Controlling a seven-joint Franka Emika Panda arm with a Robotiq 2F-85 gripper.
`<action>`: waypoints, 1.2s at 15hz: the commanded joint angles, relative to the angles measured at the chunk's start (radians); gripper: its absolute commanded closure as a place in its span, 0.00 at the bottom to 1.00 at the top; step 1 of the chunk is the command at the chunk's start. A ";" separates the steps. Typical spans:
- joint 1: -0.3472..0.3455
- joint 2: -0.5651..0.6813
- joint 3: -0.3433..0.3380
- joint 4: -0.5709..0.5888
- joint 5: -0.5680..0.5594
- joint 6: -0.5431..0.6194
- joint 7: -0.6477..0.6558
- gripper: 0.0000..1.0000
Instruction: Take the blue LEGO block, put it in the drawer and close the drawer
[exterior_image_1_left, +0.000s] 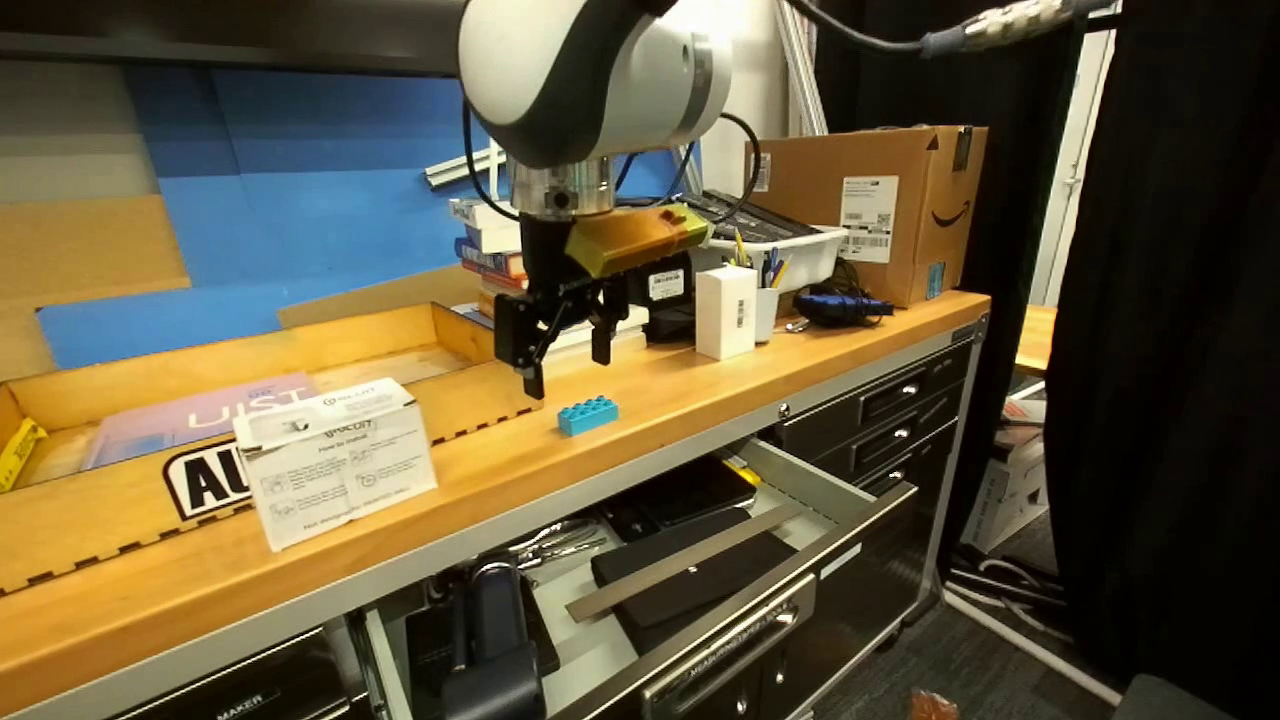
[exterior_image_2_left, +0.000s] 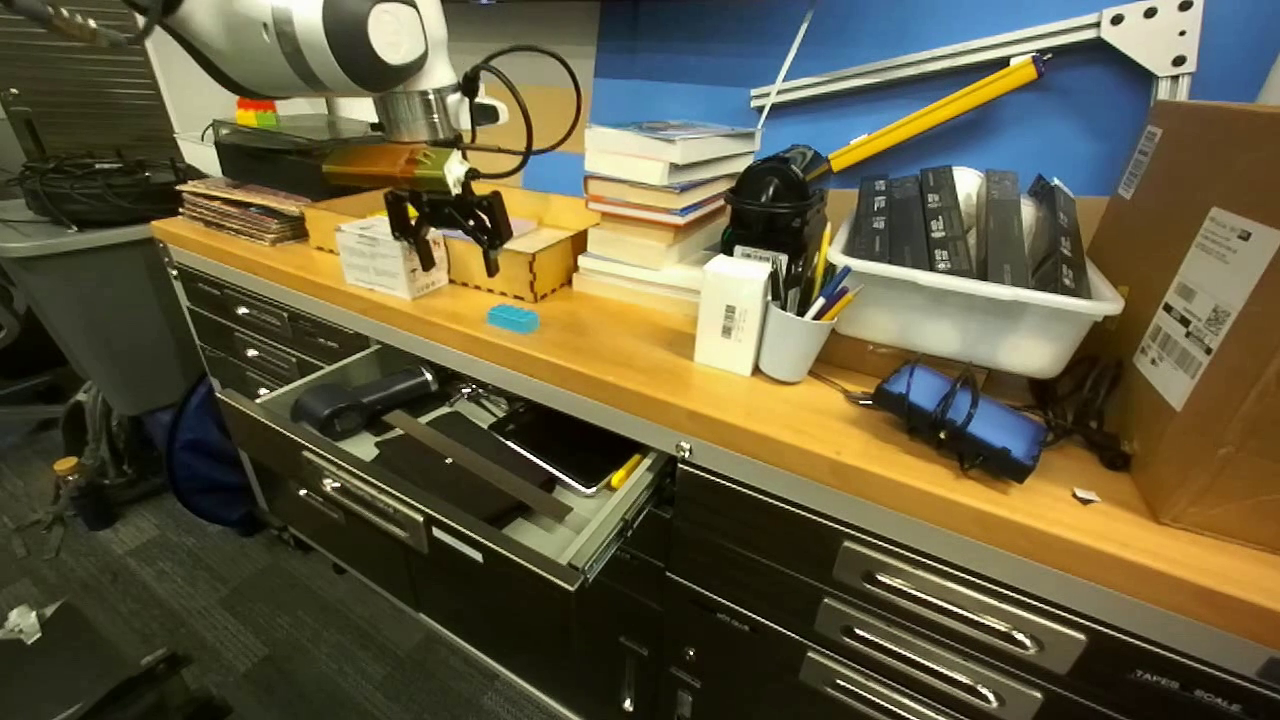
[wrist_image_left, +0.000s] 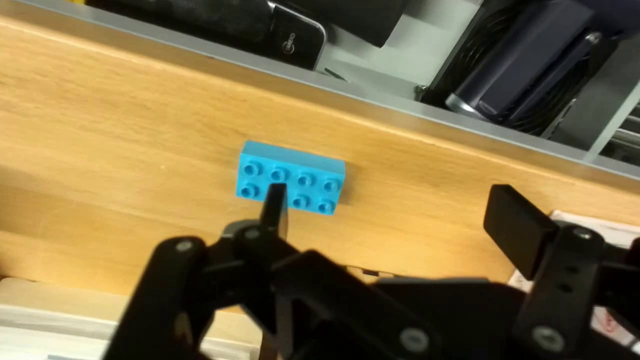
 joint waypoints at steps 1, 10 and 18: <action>0.009 0.100 -0.024 0.094 -0.088 0.039 0.106 0.00; 0.008 0.213 -0.075 0.160 -0.093 0.028 0.174 0.00; -0.003 0.160 -0.051 0.114 -0.041 0.006 0.129 0.54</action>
